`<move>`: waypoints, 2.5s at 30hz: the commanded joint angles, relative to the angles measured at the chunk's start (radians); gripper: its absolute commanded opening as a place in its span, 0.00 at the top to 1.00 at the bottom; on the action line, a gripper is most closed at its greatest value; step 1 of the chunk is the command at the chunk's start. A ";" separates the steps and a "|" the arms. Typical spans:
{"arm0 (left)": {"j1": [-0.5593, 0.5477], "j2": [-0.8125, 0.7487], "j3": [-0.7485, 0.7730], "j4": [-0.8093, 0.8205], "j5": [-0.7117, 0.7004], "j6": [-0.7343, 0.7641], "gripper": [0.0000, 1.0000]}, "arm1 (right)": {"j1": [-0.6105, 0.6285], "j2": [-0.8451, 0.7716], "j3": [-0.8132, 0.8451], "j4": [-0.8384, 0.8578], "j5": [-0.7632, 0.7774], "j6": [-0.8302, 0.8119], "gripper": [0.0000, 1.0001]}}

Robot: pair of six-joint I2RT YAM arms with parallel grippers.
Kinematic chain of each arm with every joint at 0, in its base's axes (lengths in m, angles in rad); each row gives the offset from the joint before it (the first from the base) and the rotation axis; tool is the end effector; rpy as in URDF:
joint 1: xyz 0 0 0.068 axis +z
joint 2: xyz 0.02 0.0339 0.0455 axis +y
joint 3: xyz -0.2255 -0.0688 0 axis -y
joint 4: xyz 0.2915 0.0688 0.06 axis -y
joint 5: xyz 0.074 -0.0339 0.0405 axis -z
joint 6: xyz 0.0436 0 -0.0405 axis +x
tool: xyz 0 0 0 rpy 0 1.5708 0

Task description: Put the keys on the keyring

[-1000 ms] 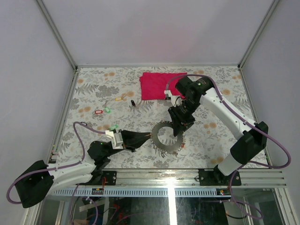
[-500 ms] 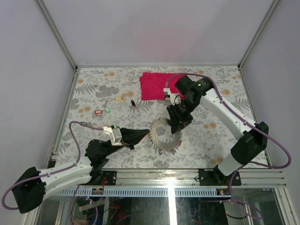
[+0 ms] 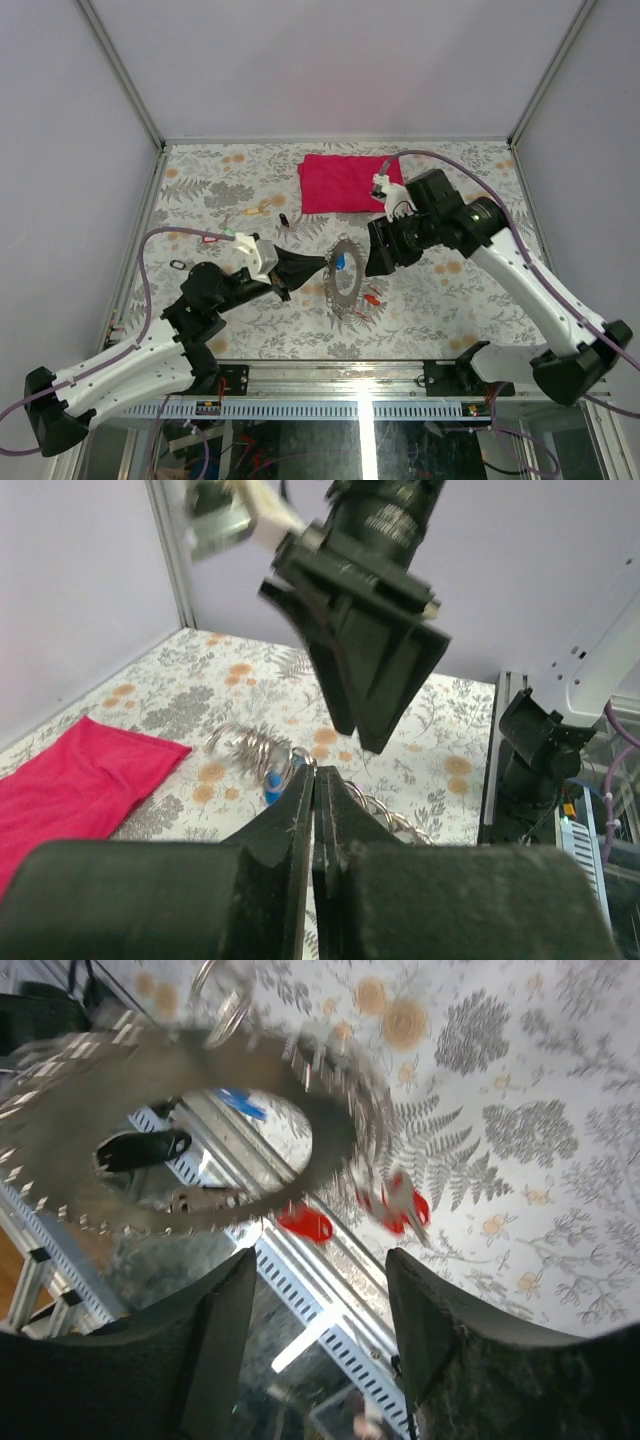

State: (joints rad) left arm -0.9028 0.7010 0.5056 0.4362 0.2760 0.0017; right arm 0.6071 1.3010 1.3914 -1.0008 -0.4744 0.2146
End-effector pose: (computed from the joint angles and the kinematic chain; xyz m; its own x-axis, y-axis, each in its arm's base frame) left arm 0.1504 -0.2098 0.2889 0.1493 -0.1866 -0.9710 0.9190 0.3885 0.0666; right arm 0.2465 0.1955 0.3278 -0.7908 -0.3187 -0.5225 -0.5826 0.6536 0.4831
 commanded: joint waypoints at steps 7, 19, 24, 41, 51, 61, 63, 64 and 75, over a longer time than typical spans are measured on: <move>-0.006 0.128 0.300 -0.380 0.074 0.117 1.00 | 0.010 -0.269 -0.143 0.266 0.072 0.013 0.29; -0.006 0.202 0.489 -0.524 0.142 0.036 1.00 | 0.009 -0.703 -0.602 1.013 0.117 0.042 0.46; -0.006 0.184 0.487 -0.511 0.181 0.004 1.00 | 0.010 -0.756 -0.718 1.245 -0.017 -0.009 0.49; -0.005 0.149 0.498 -0.519 0.333 0.043 1.00 | 0.059 -0.613 -0.739 1.517 -0.410 -0.086 0.70; -0.007 0.154 0.492 -0.501 0.331 0.031 1.00 | 0.157 -0.581 -0.730 1.457 -0.330 -0.211 0.71; -0.005 0.157 0.499 -0.499 0.336 0.023 1.00 | 0.189 -0.529 -0.713 1.468 -0.294 -0.246 0.70; -0.005 0.156 0.496 -0.500 0.335 0.020 1.00 | 0.193 -0.525 -0.711 1.475 -0.293 -0.244 0.70; -0.006 0.156 0.496 -0.499 0.335 0.020 1.00 | 0.195 -0.523 -0.710 1.477 -0.294 -0.243 0.71; -0.005 0.161 0.493 -0.491 0.335 0.018 1.00 | 0.218 -0.480 -0.706 1.506 -0.331 -0.216 0.73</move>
State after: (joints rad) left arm -0.9028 0.8658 0.9588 -0.1303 0.5991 0.0296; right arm 0.8059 0.8074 0.6495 0.4286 -0.7879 -0.0074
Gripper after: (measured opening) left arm 0.010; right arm 0.269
